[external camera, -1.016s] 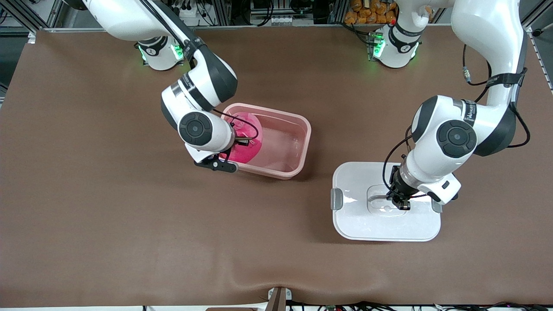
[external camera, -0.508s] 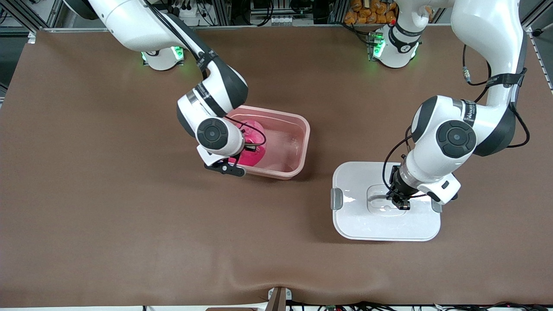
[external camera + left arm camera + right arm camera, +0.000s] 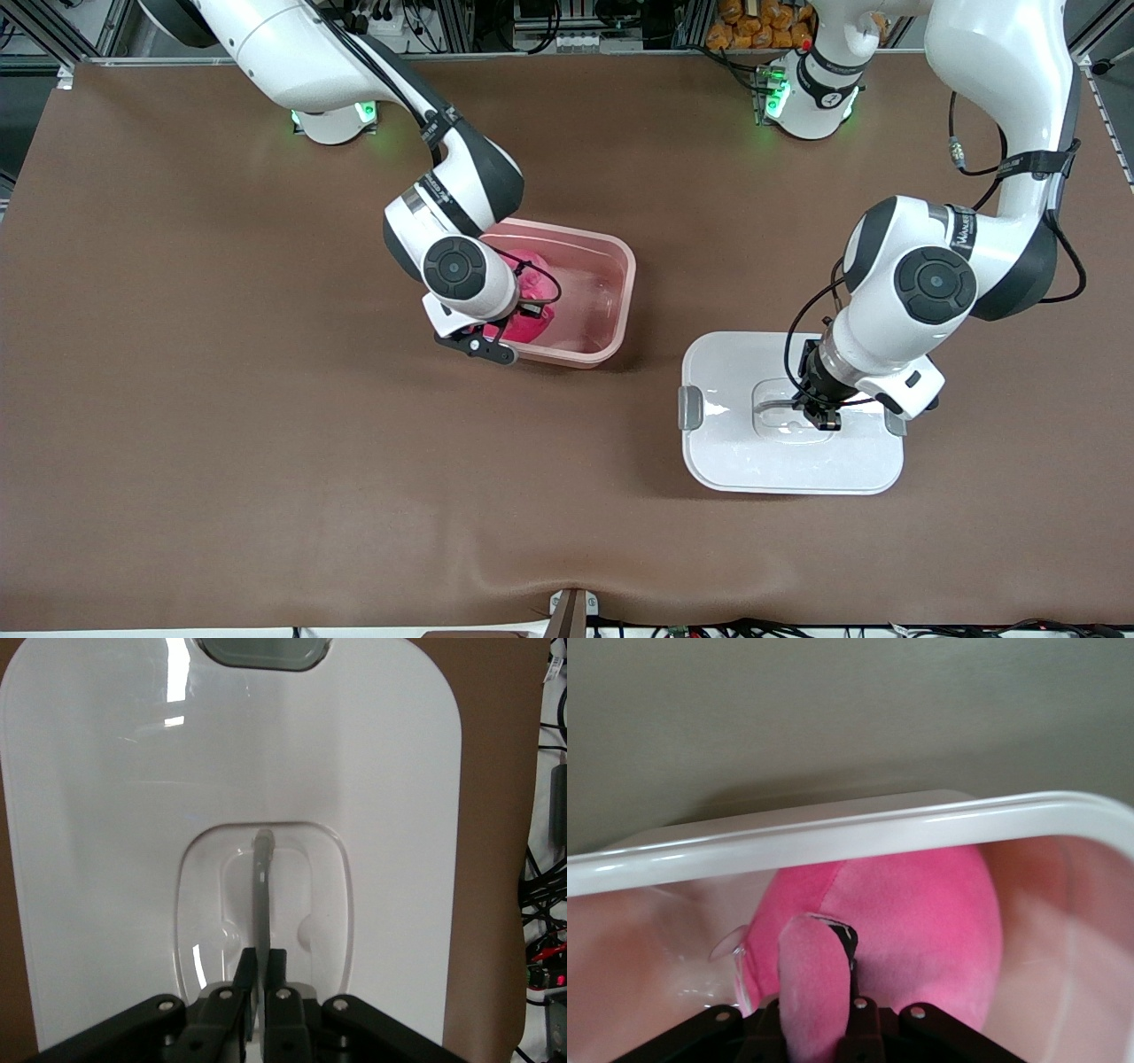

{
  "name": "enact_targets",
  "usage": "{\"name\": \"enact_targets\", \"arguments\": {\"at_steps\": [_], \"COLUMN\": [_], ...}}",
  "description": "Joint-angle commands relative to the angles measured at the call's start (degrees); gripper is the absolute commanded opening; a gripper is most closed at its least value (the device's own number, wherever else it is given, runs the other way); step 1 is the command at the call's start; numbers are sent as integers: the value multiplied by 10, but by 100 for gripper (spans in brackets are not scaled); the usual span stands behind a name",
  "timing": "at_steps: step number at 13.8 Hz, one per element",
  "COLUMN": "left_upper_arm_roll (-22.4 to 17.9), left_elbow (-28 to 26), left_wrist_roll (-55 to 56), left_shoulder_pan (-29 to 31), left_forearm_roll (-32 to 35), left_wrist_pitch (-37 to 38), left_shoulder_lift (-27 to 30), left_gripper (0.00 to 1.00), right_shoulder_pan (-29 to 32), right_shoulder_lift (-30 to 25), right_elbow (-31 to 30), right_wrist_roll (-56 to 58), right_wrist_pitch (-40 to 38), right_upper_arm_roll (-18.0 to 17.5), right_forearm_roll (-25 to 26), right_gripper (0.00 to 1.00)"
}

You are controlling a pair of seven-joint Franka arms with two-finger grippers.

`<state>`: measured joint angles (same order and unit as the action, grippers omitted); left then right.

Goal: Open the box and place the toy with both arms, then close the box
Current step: 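Lower the pink toy into the box and open the right gripper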

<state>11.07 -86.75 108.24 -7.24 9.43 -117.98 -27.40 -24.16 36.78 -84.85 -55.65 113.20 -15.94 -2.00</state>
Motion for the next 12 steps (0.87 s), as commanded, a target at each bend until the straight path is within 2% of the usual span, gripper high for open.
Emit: {"name": "enact_targets", "arguments": {"at_steps": [1, 8, 10, 11, 12], "left_upper_arm_roll": [1, 1, 2, 1, 1], "left_elbow": [0, 0, 0, 0, 0], "left_wrist_roll": [5, 5, 6, 6, 7], "left_shoulder_pan": [1, -1, -1, -1, -1], "left_forearm_roll": [0, 0, 0, 0, 0], "left_wrist_pitch": [5, 4, 4, 5, 5], "left_shoulder_lift": [5, 4, 4, 4, 4], "left_gripper": [0, 0, 0, 0, 0], "right_shoulder_pan": [-30, -55, -57, -60, -65], "right_shoulder_lift": [30, 54, 61, 66, 71], "right_elbow": [18, 23, 37, 48, 53], "right_wrist_roll": [-34, -55, -55, -55, -53], "right_wrist_pitch": [42, 107, 109, 109, 109], "right_upper_arm_roll": [2, 3, 3, 3, 3], "right_forearm_roll": [23, 28, 26, 27, 29], "right_gripper": [0, 12, 23, 34, 55]}}
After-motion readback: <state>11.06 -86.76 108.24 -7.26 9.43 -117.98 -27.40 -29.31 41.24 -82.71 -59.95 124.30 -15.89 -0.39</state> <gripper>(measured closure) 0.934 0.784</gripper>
